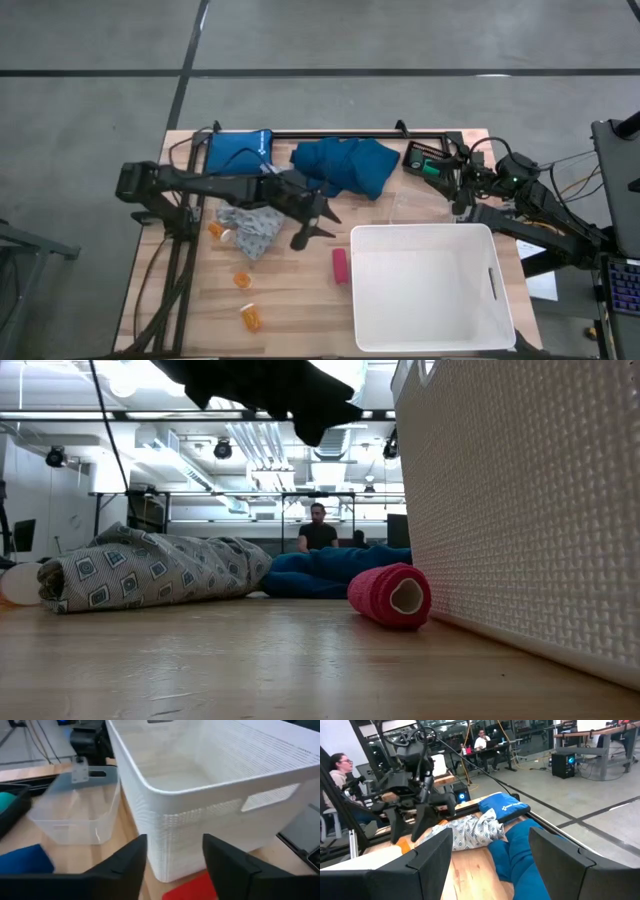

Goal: Pick & place medical supplies in basket/bin
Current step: Put the pink bandage into the black bin

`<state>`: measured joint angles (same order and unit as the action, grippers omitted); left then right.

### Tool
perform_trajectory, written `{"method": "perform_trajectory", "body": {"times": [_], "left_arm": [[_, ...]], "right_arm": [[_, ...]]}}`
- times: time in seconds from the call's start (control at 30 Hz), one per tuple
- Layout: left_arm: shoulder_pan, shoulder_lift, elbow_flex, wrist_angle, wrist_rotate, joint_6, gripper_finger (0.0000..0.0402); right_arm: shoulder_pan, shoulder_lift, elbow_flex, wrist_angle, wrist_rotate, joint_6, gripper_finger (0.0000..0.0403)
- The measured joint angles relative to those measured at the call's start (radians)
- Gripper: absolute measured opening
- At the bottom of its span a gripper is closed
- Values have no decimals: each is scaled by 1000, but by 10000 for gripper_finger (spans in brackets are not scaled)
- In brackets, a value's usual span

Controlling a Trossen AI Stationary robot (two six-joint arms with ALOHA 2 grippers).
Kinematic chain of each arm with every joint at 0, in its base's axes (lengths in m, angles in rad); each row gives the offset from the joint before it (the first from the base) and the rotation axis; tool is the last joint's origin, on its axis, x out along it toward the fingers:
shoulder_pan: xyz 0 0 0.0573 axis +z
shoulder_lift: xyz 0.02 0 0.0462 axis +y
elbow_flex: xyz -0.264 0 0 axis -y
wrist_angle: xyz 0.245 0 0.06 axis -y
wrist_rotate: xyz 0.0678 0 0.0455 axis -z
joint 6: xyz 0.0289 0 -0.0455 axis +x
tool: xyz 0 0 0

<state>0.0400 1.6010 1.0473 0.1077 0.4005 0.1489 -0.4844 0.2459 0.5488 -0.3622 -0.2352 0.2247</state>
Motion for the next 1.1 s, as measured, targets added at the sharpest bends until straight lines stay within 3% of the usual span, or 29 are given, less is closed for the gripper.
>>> {"method": "perform_trajectory", "body": {"times": [0.17,0.33,0.77,1.1], "left_arm": [[0,24,8,-2,32,77,259],[-2,24,-30,-30,46,266,285],[-36,36,-40,-181,94,477,273],[-52,175,-28,-170,90,461,260]], "right_arm": [[0,0,0,0,0,0,256],[0,0,0,0,0,0,256],[0,0,0,0,0,0,256],[0,0,0,0,0,0,256]]}}
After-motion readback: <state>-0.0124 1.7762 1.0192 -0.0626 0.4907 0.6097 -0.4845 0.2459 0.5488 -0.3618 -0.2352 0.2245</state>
